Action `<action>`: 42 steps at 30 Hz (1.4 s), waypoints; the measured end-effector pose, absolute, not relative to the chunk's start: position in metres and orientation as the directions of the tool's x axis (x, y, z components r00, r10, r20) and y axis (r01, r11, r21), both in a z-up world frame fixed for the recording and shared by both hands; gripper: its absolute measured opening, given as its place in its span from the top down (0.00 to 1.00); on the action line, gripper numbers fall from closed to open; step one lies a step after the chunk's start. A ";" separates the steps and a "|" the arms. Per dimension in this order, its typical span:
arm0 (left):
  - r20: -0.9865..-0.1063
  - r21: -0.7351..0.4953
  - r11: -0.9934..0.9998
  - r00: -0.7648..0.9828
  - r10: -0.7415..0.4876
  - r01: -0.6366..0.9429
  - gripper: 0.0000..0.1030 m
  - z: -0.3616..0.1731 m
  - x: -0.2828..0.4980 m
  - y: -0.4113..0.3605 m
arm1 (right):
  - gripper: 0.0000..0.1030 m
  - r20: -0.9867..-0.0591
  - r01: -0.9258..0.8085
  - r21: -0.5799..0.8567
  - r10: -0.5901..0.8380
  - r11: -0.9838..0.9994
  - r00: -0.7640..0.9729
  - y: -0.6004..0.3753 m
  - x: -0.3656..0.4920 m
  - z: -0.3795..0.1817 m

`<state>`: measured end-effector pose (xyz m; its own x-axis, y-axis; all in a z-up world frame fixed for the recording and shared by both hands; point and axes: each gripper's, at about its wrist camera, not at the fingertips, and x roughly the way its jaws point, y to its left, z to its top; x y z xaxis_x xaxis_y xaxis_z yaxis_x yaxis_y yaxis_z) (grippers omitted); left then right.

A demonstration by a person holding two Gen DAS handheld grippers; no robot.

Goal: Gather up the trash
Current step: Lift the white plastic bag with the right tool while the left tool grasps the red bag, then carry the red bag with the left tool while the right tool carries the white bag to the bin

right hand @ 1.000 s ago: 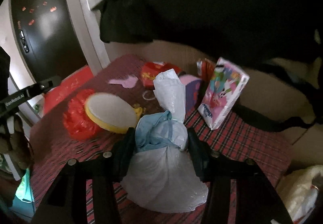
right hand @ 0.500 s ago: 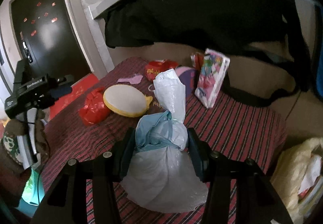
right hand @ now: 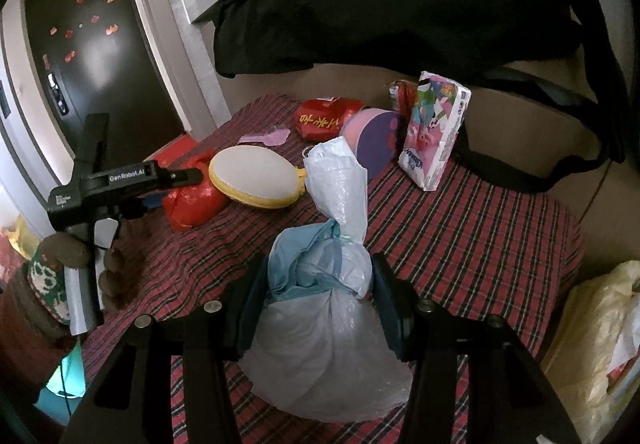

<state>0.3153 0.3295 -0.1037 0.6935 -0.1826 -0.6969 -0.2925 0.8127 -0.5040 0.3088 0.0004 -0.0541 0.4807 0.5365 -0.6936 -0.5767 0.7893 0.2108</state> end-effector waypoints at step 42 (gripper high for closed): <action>-0.314 -0.090 0.965 0.913 -0.261 0.245 0.54 0.063 0.210 0.015 | 0.54 -0.460 -0.316 0.080 0.317 0.945 0.829 -0.219 0.217 0.068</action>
<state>0.2095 0.0155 0.0632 0.9130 -0.2607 -0.3139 0.2447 0.9654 -0.0902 0.2169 -0.2192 0.0685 0.8295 0.3166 -0.4601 -0.3165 0.9452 0.0800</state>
